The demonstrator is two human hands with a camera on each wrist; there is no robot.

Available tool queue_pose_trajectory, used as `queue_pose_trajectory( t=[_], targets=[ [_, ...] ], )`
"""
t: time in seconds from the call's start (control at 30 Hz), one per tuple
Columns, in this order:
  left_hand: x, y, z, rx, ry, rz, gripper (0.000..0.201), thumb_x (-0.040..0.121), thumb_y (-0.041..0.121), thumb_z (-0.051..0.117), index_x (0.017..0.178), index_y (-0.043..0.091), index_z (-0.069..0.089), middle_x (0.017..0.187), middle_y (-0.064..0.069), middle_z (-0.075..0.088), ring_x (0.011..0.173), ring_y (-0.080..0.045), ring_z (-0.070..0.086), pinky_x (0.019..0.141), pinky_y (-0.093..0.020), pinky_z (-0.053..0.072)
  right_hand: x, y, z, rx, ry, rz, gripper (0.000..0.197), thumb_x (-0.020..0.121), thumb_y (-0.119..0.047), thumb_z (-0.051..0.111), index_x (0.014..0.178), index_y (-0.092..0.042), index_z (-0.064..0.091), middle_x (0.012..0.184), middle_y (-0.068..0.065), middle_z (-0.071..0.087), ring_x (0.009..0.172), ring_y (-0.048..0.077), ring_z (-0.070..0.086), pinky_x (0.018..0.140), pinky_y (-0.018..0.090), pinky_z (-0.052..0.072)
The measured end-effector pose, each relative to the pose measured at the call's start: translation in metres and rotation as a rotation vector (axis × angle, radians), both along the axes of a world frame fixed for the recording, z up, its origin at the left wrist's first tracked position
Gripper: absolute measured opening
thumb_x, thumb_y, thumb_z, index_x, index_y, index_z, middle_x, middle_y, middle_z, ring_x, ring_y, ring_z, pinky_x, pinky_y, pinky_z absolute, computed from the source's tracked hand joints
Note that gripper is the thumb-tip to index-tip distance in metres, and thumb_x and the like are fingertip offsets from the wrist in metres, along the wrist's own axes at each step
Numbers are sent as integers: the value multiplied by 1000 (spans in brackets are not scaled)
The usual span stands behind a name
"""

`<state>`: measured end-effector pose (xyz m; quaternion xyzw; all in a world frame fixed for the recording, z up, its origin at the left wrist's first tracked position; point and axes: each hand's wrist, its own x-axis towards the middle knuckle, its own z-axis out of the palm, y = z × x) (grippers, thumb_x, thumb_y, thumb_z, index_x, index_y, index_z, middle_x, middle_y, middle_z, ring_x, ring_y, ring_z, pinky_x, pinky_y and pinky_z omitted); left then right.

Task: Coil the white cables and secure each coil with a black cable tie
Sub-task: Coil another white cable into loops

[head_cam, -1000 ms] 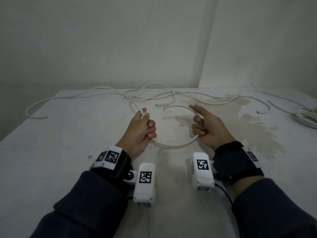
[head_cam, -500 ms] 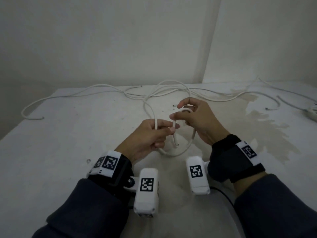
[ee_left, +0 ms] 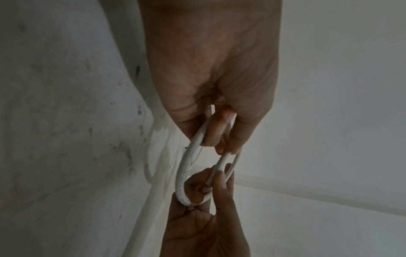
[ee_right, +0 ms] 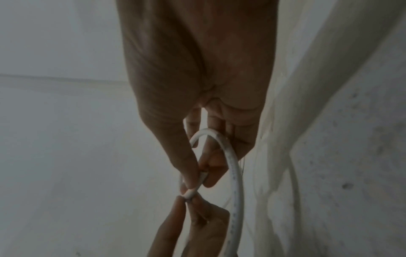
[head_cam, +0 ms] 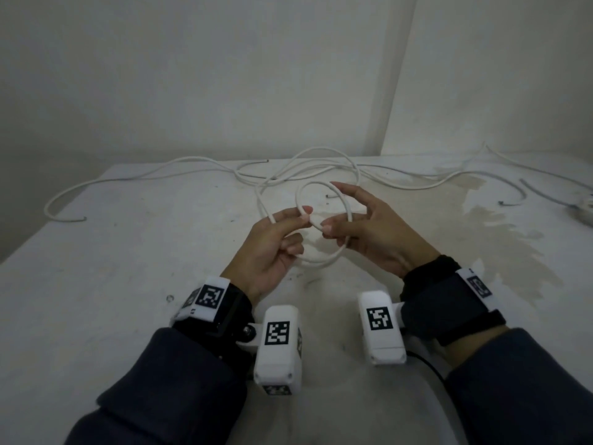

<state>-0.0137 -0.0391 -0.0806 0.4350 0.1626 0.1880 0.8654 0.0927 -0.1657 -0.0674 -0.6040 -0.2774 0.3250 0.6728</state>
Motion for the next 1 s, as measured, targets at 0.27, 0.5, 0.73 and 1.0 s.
queue_pose_trajectory(
  t=[0.27, 0.5, 0.73, 1.0],
  targets=[
    [1, 0, -3, 69, 69, 36, 14, 93, -2, 50, 86, 4, 61, 67, -3, 60, 47, -4, 47, 48, -13, 42, 2, -1, 4, -75, -47, -79, 57, 84, 16, 52, 121, -26, 61, 90, 11, 57, 75, 18, 54, 73, 30, 50],
    [-3, -7, -3, 174, 71, -91, 14, 86, -3, 61, 79, 9, 64, 84, -4, 74, 67, -8, 66, 62, -16, 53, 8, 8, -4, 378, 446, -283, 23, 86, 15, 54, 102, -1, 56, 87, 16, 61, 71, 20, 63, 67, 24, 57],
    [-4, -11, -4, 274, 27, -121, 14, 84, -5, 62, 80, 9, 62, 71, 2, 71, 69, -7, 68, 63, -16, 53, -4, 19, -9, 287, 614, -156, 22, 100, -4, 40, 93, 3, 60, 58, 6, 62, 50, 9, 63, 56, 24, 58],
    [1, -7, -6, 176, -31, 65, 11, 86, -3, 62, 83, 7, 65, 90, -9, 74, 82, -12, 71, 68, -17, 54, -10, 15, -3, 270, 661, -62, 17, 95, -24, 55, 85, -10, 59, 88, 5, 66, 89, 20, 64, 63, 29, 56]
  ],
)
